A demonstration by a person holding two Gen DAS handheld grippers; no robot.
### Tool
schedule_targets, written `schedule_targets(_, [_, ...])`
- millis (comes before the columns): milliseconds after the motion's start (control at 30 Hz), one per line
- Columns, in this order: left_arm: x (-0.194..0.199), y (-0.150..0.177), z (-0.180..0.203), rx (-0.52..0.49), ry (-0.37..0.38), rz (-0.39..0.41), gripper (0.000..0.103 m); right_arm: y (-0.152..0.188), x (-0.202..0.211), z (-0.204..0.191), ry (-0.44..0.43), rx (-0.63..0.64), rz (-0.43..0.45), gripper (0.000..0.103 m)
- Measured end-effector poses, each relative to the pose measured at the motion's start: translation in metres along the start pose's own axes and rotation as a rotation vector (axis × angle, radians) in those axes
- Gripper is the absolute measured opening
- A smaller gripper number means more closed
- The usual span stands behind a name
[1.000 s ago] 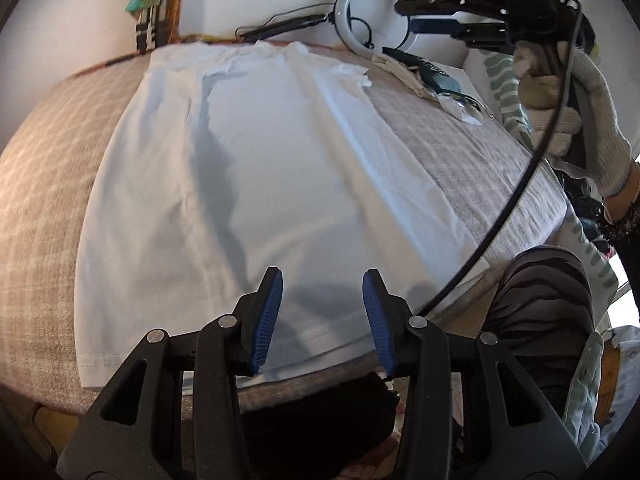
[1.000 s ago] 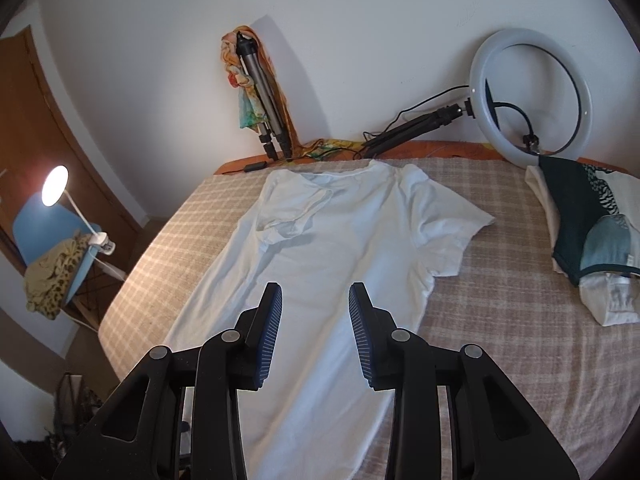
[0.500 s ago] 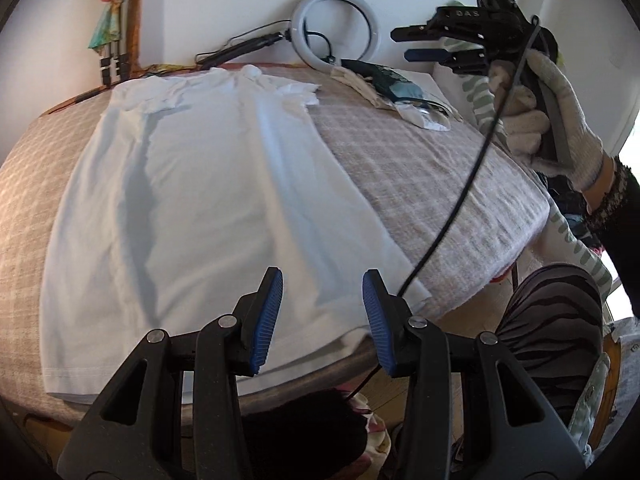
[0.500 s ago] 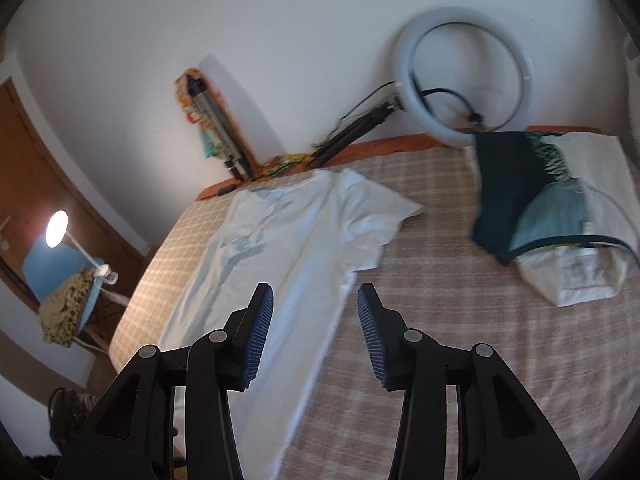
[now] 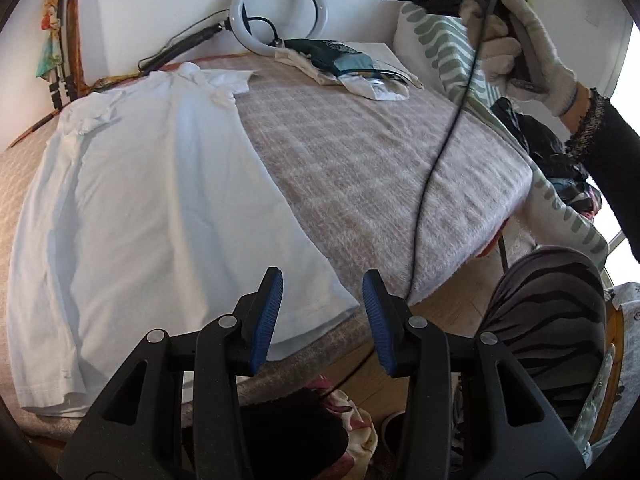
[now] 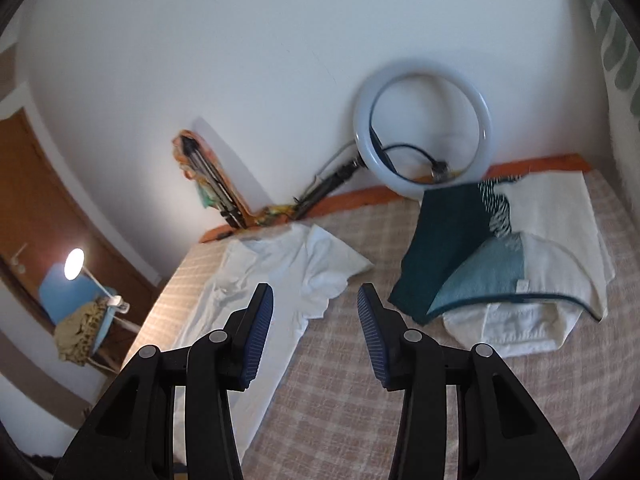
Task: Fold small clothes
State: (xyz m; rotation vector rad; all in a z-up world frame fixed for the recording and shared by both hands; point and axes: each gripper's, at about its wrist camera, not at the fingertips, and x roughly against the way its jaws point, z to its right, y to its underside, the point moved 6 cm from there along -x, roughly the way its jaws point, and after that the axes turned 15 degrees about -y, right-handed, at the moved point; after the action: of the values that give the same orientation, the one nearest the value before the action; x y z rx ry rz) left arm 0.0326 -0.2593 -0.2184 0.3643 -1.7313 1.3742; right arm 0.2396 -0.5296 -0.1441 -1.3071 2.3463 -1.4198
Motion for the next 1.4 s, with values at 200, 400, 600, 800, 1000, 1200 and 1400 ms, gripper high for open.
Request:
schedule_targets(200, [-0.019, 0.008, 0.018, -0.056, -0.010, -0.054, 0.042, 0.003, -0.002, 0.002, 0.091, 0.060, -0.070, 0.043])
schedule_targets(400, [-0.032, 0.016, 0.030, -0.127, -0.086, -0.044, 0.042, 0.020, -0.057, 0.021, 0.080, -0.017, -0.145, 0.043])
schedule_targets(600, [-0.038, 0.009, 0.013, -0.028, -0.077, -0.047, 0.004, 0.030, -0.124, 0.041, 0.041, -0.139, -0.188, 0.043])
schedule_targets(800, [-0.022, -0.004, -0.011, 0.174, 0.025, -0.037, 0.003, 0.040, -0.189, 0.060, 0.091, -0.182, -0.256, 0.043])
schedule_targets(1000, [-0.017, -0.009, -0.017, 0.209, 0.051, -0.023, 0.003, 0.046, -0.224, 0.078, 0.131, -0.263, -0.262, 0.043])
schedule_targets(1200, [-0.025, -0.003, -0.015, 0.215, 0.060, -0.055, 0.003, 0.052, -0.243, 0.076, 0.120, -0.245, -0.275, 0.006])
schedule_targets(1400, [-0.017, -0.002, -0.016, 0.247, 0.082, -0.038, 0.003, 0.036, -0.236, 0.066, 0.123, -0.221, -0.234, 0.002])
